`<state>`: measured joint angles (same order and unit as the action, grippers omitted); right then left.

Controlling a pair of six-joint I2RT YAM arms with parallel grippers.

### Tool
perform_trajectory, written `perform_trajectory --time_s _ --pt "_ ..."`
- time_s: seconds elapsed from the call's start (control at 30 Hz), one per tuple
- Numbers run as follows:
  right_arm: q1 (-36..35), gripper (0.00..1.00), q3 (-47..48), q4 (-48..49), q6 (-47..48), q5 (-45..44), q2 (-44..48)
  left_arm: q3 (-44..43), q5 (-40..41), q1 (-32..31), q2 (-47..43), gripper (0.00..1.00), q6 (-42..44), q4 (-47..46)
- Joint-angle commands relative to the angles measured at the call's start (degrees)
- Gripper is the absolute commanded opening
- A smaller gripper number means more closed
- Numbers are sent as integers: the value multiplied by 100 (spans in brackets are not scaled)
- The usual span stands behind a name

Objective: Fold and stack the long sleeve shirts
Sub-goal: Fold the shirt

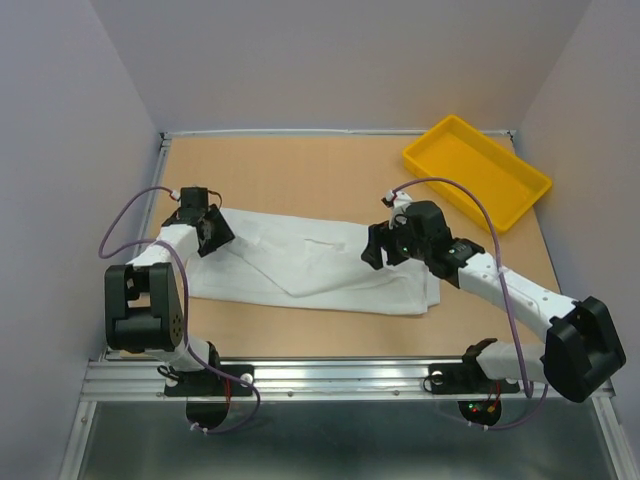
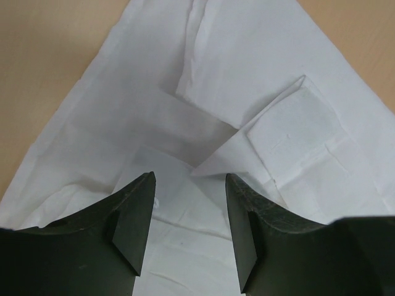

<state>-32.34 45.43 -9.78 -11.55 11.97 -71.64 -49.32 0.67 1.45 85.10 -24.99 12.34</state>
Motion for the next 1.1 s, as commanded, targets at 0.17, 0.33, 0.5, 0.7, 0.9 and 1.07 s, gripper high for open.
perform_trajectory --time_s 0.17,0.33,0.5,0.7,0.9,1.07 --pt "-45 75 -254 126 -14 -28 211 -157 -471 4 358 60 399 -346" --pt "-45 75 -236 143 -5 -28 150 -227 -638 -13 613 59 390 -364" --pt "-53 75 -228 134 -14 -36 115 -429 -585 -48 780 53 399 -346" --pt "-45 75 -254 134 -23 -45 106 -447 -620 -84 842 32 381 -311" --pt "-53 75 -228 134 -23 -54 89 -420 -673 -119 675 15 364 -232" --pt "-45 75 -219 134 -23 -116 150 -604 -682 -110 473 0 346 -5"
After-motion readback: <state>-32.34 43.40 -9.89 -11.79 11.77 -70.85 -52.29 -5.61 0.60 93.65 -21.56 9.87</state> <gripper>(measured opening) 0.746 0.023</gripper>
